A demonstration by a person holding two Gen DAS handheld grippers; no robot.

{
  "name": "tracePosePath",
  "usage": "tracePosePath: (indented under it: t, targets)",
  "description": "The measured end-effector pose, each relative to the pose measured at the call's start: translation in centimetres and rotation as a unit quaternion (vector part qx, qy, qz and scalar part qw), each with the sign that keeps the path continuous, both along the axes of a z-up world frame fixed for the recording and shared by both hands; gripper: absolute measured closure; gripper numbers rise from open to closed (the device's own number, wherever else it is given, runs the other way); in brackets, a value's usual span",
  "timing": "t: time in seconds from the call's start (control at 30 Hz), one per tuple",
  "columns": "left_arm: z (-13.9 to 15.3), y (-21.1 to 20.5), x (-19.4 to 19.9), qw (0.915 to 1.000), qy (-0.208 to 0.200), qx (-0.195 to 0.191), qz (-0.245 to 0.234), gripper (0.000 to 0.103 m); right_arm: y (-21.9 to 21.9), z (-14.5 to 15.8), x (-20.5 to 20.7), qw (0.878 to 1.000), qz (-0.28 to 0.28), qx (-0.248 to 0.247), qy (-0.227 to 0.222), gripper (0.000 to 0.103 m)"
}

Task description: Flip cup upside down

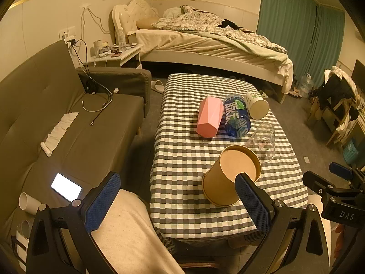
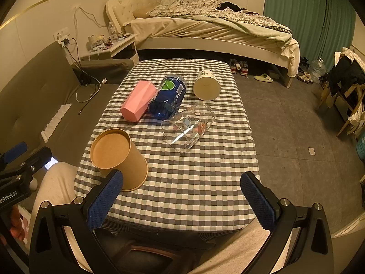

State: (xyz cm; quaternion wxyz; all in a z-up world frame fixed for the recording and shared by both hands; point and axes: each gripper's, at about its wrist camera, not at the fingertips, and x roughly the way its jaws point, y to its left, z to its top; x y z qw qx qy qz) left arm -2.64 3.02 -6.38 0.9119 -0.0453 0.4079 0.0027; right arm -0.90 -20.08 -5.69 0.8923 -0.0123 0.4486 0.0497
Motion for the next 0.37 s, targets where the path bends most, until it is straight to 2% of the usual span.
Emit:
tracePosePath:
  t: [0.37]
  targets:
    - [0.03,0.35,-0.06,1.0000,-0.001,0.001,-0.005,0.000,-0.12,-0.43,0.09,1.000,0.000,-0.002,0.006,0.000]
